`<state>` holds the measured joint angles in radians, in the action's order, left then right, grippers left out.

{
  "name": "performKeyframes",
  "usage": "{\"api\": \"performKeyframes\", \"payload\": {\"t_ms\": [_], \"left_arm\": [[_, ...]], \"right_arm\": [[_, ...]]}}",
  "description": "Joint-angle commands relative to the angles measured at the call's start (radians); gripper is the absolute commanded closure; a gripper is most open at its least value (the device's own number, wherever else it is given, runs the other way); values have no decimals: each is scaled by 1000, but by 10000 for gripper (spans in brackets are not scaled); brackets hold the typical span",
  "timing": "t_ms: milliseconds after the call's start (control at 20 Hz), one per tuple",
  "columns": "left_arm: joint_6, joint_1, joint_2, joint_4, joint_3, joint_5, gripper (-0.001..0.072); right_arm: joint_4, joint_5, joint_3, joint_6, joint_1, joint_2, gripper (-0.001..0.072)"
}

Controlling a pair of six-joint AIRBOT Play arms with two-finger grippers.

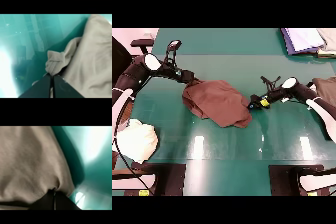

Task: Fold the shirts.

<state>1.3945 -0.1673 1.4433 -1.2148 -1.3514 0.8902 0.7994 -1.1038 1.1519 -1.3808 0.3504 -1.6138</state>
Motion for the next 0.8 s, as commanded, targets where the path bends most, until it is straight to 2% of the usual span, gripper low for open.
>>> {"api": "performKeyframes", "payload": {"t_ms": [0,250,550,750], "left_arm": [[0,1,-55,-27,-16,-10,687],[0,1,-315,-92,-199,-11,687],[0,1,-613,-64,-426,-19,687],[0,1,-681,-64,-547,-15,688]], "right_arm": [[114,30,119,1,19,22,692],[341,-80,385,1,-64,271,693],[408,-166,693,-6,-143,557,693],[462,-188,808,-41,-185,669,693]]}}
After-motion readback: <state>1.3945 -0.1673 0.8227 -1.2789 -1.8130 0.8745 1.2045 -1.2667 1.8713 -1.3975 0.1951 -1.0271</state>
